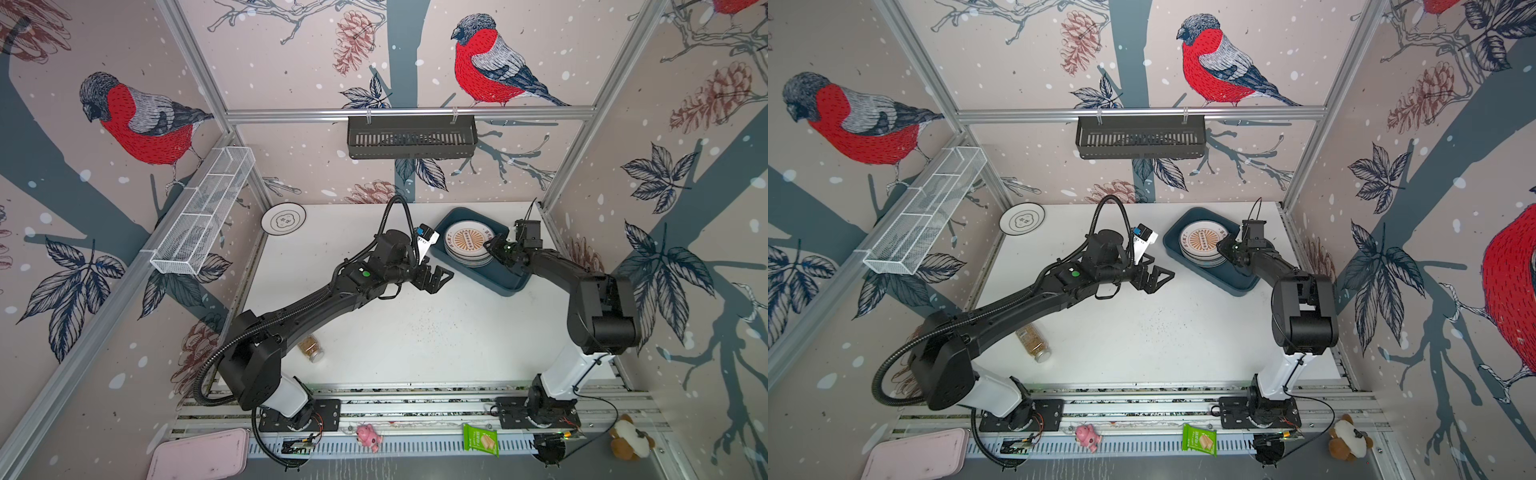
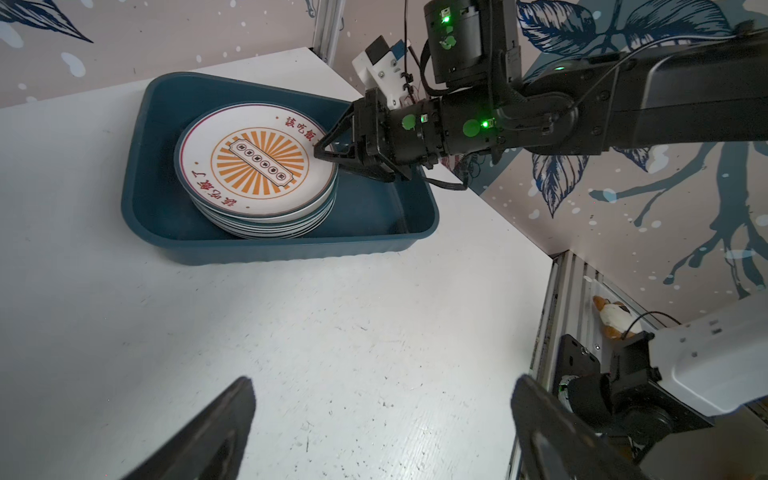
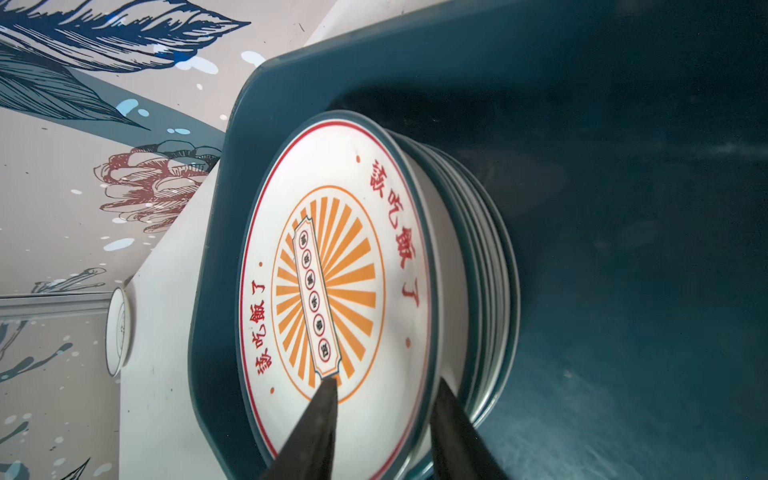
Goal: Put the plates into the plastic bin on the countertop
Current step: 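Open the right gripper and release the sunburst plate onto the stack, then move the left gripper to the white cloud-emblem plate while the right rises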
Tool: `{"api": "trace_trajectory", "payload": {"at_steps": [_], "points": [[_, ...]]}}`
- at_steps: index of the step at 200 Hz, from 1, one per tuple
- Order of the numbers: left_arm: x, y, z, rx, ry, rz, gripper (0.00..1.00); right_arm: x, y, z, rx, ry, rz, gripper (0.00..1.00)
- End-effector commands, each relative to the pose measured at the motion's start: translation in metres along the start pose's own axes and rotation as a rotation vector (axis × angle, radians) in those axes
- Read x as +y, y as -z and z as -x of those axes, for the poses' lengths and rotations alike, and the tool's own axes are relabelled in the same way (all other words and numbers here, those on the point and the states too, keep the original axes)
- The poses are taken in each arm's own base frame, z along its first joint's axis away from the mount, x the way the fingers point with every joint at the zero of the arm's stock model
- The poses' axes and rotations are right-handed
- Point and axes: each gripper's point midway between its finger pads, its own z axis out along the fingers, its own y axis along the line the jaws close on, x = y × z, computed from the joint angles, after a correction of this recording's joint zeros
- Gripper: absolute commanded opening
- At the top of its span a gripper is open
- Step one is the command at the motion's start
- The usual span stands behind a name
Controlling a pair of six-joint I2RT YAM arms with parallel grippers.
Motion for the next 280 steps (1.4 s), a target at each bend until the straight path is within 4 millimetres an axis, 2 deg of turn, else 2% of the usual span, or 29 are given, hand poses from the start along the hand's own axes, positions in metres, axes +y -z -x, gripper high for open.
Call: {"api": "trace_trajectory", "payload": {"at_steps": [1,79,95,114,136,166,186,224,243,280], "points": [[0.008,-0.001,0.002,0.000,-0.011,0.050,0.96,-0.003,0.005,0.004,-0.021,0.057,-0.065,0.42],[0.032,-0.008,-0.005,0.060,0.019,0.169,0.96,-0.002,0.006,-0.002,-0.001,0.067,-0.072,0.55],[0.039,-0.006,-0.004,0.056,0.030,0.196,0.96,0.004,0.009,0.000,-0.009,0.076,-0.052,0.59],[0.055,0.001,0.001,0.033,0.068,0.238,0.96,0.015,0.015,0.002,-0.025,0.092,-0.010,0.68],[0.087,0.018,0.012,-0.026,0.149,0.299,0.96,0.032,0.027,0.007,-0.063,0.122,0.046,0.79],[0.149,0.058,0.029,-0.165,0.317,0.416,0.96,0.061,0.050,0.011,-0.127,0.181,0.146,0.93],[0.188,0.085,0.035,-0.275,0.435,0.497,0.96,0.083,0.063,0.007,-0.150,0.225,0.229,0.99],[0.247,0.131,0.045,-0.492,0.560,0.637,0.96,0.120,0.084,-0.004,-0.171,0.332,0.324,1.00],[0.274,0.151,0.042,-0.553,0.629,0.670,0.96,0.135,0.093,-0.011,-0.172,0.371,0.379,1.00],[0.330,0.179,0.012,-0.583,0.781,0.737,0.96,0.155,0.101,-0.025,-0.162,0.438,0.455,0.99]]}}
